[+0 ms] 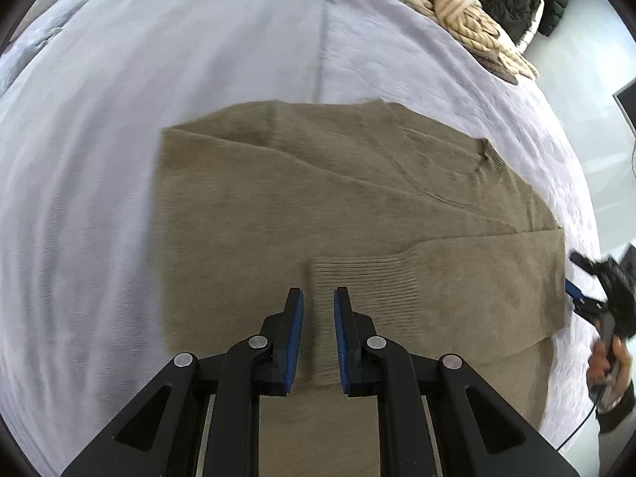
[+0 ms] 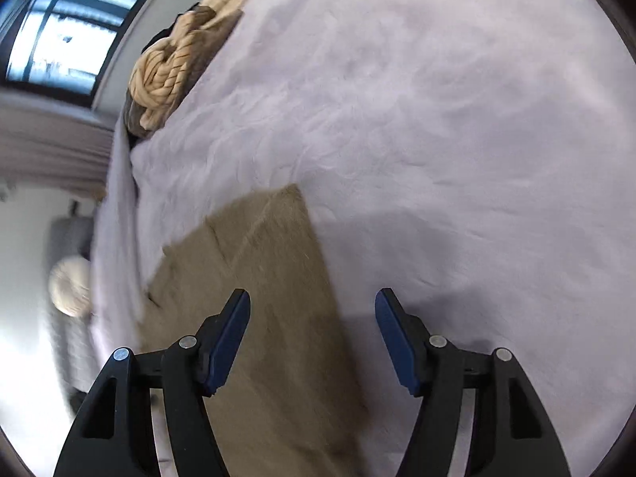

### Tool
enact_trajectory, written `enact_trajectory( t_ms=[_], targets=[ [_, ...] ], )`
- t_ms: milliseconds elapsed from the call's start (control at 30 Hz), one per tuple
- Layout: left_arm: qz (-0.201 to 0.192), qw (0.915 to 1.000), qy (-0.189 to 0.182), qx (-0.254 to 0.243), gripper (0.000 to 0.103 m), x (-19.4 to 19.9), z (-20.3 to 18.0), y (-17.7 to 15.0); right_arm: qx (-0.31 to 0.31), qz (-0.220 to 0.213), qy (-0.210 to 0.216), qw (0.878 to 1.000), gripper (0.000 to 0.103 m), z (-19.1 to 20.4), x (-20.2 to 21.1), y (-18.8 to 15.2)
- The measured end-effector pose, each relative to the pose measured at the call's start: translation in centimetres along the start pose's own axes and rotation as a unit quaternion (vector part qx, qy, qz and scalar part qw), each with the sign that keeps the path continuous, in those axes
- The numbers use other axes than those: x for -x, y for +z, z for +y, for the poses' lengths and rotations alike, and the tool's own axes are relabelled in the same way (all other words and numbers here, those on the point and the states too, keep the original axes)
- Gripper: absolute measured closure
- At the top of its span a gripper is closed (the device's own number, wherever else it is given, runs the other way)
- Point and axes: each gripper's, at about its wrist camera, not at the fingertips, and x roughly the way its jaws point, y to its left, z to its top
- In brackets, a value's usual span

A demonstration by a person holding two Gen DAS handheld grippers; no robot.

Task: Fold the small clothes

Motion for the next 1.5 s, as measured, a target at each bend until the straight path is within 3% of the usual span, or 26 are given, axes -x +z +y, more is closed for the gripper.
enact_trajectory(
  t_ms=[67, 100, 200, 267, 367, 467, 533, 767, 933, 1033, 1267, 1400, 1500],
  targets=[
    [0.003, 1.0, 0.002, -0.008, 0.087, -0.6, -1.0, -0.2, 0.022, 0.024, 0.006, 0.999, 0.08, 1.2, -1.5, 0.3],
    [0.005, 0.9999, 0.006, -0.014, 0.087, -0.9, -1.6, -0.2, 0.04, 0.03, -0.004, 0.999, 0.094, 2.0, -2.0, 0.2],
    [0.002, 0.9994, 0.019, -0.029, 0.087, -1.5, -2.5, -0.2, 0.123, -0.01, -0.057, 0.991, 0.094, 5.0, -0.5, -0.3],
    [-0.001, 0.9989, 0.029, -0.036, 0.087, -2.0, -2.8, -0.1, 0.131, -0.022, -0.086, 0.987, 0.094, 4.8, -0.2, -0.1],
    [-0.006, 0.9976, 0.046, -0.05, 0.087, -3.2, -3.0, 0.2, 0.101, -0.001, -0.113, 0.988, 0.094, 2.2, -1.5, 0.7],
    [-0.01, 0.9963, 0.068, -0.053, 0.087, -3.2, -2.6, 0.6, 0.063, -0.011, -0.092, 0.994, 0.087, 1.0, -0.8, 0.4],
    [-0.008, 0.9966, 0.067, -0.047, 0.087, -2.7, -1.8, 0.8, 0.055, -0.017, -0.1, 0.993, 0.083, 1.0, 0.2, 0.0],
    [-0.016, 0.9958, 0.068, -0.059, 0.087, 0.6, -1.0, -0.3, 0.119, -0.014, -0.098, 0.988, 0.083, 3.2, 3.8, -5.0],
    [0.009, 0.9943, 0.069, -0.081, 0.087, -0.9, -2.3, -1.7, 0.148, 0.016, -0.107, 0.983, 0.083, 4.0, 2.3, -8.5],
    [0.016, 0.9936, 0.076, -0.082, 0.087, -2.3, -2.0, -2.5, 0.146, 0.032, -0.126, 0.981, 0.083, 3.1, 0.7, -9.1],
    [0.019, 0.9942, 0.071, -0.078, 0.087, -1.4, -1.2, -2.9, 0.13, 0.033, -0.122, 0.983, 0.083, 2.3, 1.0, -9.2],
    [0.019, 0.9945, 0.074, -0.072, 0.087, -0.8, -1.0, -3.3, 0.133, 0.03, -0.121, 0.983, 0.069, 2.9, 1.5, -9.7],
    [0.019, 0.9945, 0.075, -0.07, 0.087, -0.7, -1.0, -3.3, 0.138, 0.031, -0.128, 0.982, 0.068, 3.2, 1.2, -9.8]
  ],
)
